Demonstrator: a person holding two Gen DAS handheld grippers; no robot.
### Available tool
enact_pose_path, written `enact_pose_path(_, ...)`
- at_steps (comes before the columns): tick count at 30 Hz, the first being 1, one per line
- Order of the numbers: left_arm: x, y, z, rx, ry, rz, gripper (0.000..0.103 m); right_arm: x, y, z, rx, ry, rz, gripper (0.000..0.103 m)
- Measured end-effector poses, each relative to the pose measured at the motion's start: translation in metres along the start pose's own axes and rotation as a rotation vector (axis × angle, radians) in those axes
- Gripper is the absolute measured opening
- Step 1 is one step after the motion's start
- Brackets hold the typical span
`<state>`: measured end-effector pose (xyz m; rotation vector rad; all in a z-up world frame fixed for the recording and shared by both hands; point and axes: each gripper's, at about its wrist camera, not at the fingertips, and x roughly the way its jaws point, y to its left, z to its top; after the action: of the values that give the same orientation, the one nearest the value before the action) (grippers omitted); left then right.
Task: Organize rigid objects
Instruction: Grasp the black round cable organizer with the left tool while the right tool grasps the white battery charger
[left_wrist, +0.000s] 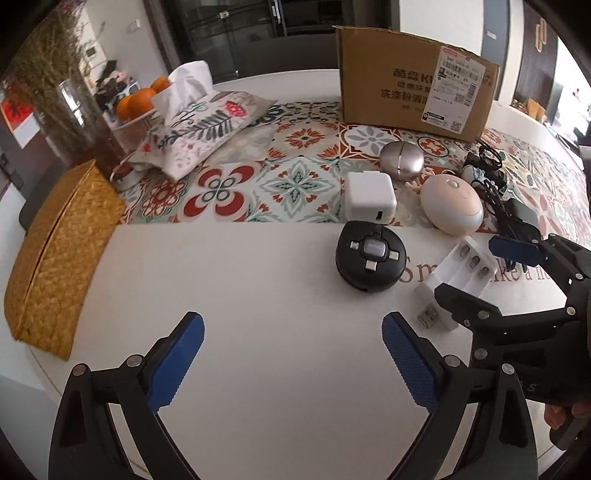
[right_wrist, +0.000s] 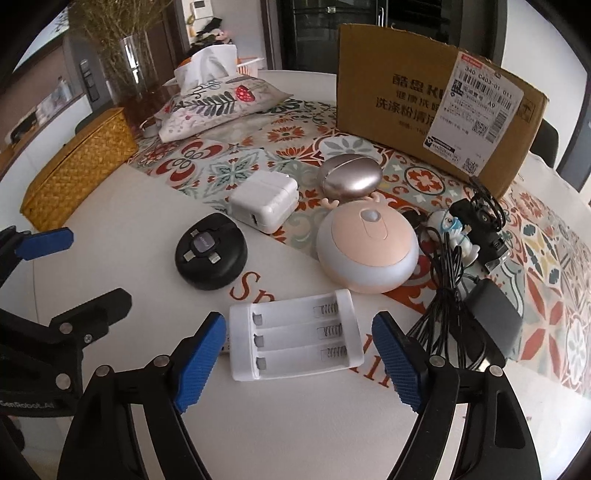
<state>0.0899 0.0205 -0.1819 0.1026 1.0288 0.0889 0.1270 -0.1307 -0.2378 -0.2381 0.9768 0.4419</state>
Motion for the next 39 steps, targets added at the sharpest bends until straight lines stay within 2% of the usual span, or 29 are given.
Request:
enact_pose_path(9,0.007,0.001,0.006,0.044,-0.014,-0.026,0.097,0.004,-0.001,0.001,0.017,-0.019,-0.004,0.08)
enact_pose_path(17,0.01,-0.001,0.003,0.074,-0.018,-0.041,0.097,0.014,0.003,-0.005,0.027,0.0,0.007,0.08)
enact_pose_path(18,0.01,-0.002,0.003,0.078,-0.019,-0.046,0.097,0.014,0.003,-0.005,0.029,-0.001,0.004,0.078)
enact_pose_path(25,0.011,-0.01,0.009,0.103,-0.043,-0.093,0.094,0.009,-0.007,-0.008,0.083,0.009,-0.004,0.077)
enact_pose_path(31,0.022,-0.019,0.017,0.135,-0.041,-0.164,0.082,0.003,-0.021,-0.01,0.149,0.016,-0.045,0.077)
enact_pose_path(39,0.039,-0.033,0.026,0.15,-0.052,-0.2,0.078,-0.001,-0.038,-0.011,0.207,0.012,-0.107,0.077)
